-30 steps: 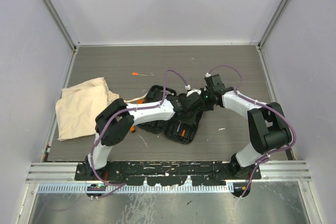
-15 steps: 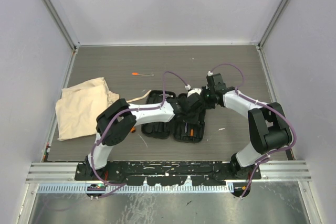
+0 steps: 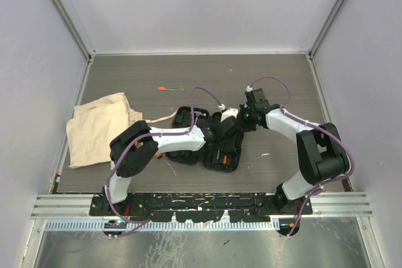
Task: Sort the tools into containers
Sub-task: Place the screwdriver in the storage box.
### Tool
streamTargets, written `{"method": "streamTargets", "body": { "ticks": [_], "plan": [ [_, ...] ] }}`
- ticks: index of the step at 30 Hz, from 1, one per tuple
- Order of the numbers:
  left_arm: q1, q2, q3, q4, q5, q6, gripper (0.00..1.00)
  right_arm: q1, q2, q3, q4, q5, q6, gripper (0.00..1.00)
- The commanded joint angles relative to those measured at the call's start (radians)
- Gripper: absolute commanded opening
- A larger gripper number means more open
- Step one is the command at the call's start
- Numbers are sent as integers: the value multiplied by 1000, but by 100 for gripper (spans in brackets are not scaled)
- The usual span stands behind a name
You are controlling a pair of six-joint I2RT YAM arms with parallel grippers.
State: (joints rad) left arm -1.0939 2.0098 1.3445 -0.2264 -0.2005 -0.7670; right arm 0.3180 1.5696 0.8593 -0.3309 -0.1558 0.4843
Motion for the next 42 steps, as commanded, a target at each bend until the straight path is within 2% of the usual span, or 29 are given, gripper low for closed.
{"method": "streamTargets", "body": {
  "ticks": [1,7,11,15,17,23,35,42],
  "plan": [
    [18,12,-34,-456,-71,94,0,24,47,-46,-191,22,-28,1],
    [45,-75,58,-451,-33,148,0,25,53,-58,-177,20,-25,1],
    [66,-115,103,-440,10,159,7,24,55,-59,-171,19,-21,1],
    [80,-160,128,-441,26,168,21,24,59,-59,-168,18,-21,1],
    [86,-183,127,-442,26,172,22,24,59,-60,-167,17,-21,1],
    [100,-221,95,-438,27,176,24,24,48,-60,-159,12,-19,1],
    [118,-206,-74,-357,20,162,22,24,-118,4,-177,5,-12,21],
    [118,-196,-128,-321,36,155,21,24,-178,17,-180,31,16,26]
  ]
}}
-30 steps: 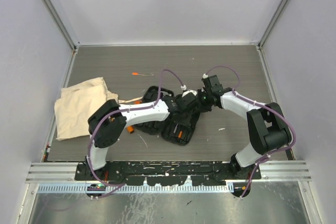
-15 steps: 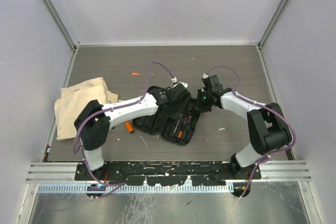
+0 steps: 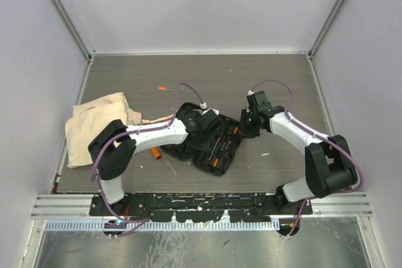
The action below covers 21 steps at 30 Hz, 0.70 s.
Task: Sort the tools into containers
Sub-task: Place the screwdriver in the storage box.
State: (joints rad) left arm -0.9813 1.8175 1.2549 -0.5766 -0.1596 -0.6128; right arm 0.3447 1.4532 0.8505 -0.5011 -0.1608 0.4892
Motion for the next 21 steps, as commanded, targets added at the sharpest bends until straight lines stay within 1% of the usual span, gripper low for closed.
{"method": "streamTargets", "body": {
  "ticks": [1,5,10,15,21],
  "plan": [
    [5,-4,-45,34,-4,1,21,-3,-70,25,-10,40,15,27],
    [6,-6,-65,52,6,2,20,-3,-81,16,4,27,26,31],
    [6,3,-76,77,33,4,20,22,-79,3,60,-5,91,35],
    [4,3,-79,88,53,-7,19,103,-53,17,68,76,168,36],
    [3,1,-80,92,60,-10,17,132,-46,-22,80,194,254,33]
  ]
}}
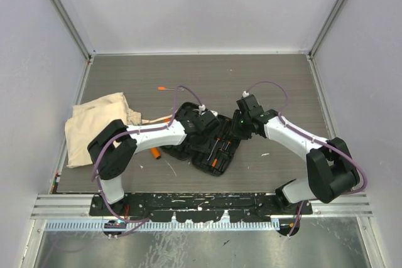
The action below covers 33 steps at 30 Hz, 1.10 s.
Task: Sort the tools into containers
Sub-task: Place the screwdriver in the storage box, then pick up the screwdriver from the storage box.
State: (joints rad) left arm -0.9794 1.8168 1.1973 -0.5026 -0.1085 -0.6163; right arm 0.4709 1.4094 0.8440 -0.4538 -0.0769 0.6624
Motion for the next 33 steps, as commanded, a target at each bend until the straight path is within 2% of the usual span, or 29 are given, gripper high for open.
{"method": "streamTargets", "body": {
  "ticks": [1,14,22,29,33],
  "plan": [
    [2,4,-22,18,11,-8,17,7,-2,-20,32,122,84,33],
    [-1,7,-26,26,19,-10,15,8,89,-19,76,68,72,34],
    [-3,12,-21,27,23,-8,15,8,125,-24,95,48,66,30],
    [-4,22,-11,14,23,-4,14,8,133,-26,87,86,58,16],
    [-4,27,-17,5,20,-4,13,5,154,-11,86,105,49,13]
  ]
}}
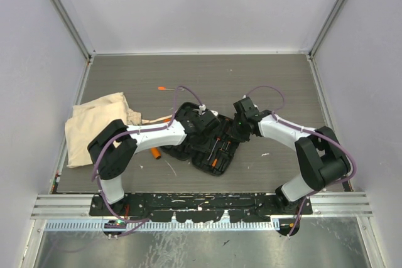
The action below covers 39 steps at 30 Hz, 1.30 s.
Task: Sort the tools into containers
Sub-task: Pick up the screwdriver from the storage box.
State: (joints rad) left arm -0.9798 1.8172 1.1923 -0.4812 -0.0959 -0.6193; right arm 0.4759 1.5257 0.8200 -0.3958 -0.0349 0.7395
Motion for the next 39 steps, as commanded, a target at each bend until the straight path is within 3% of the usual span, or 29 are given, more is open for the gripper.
{"method": "streamTargets", "body": {
  "ticks": [1,10,24,39],
  "plan": [
    [-4,27,-14,-17,7,0,13,-1,41,16,28,71,-28,13],
    [-5,24,-19,-22,-1,0,12,-11,-6,5,57,103,6,8],
    [-4,27,-18,-22,-5,-4,12,-21,-130,2,78,3,44,6],
    [-4,24,-16,-16,-1,-7,12,-25,-193,-25,79,82,45,6]
  ]
}}
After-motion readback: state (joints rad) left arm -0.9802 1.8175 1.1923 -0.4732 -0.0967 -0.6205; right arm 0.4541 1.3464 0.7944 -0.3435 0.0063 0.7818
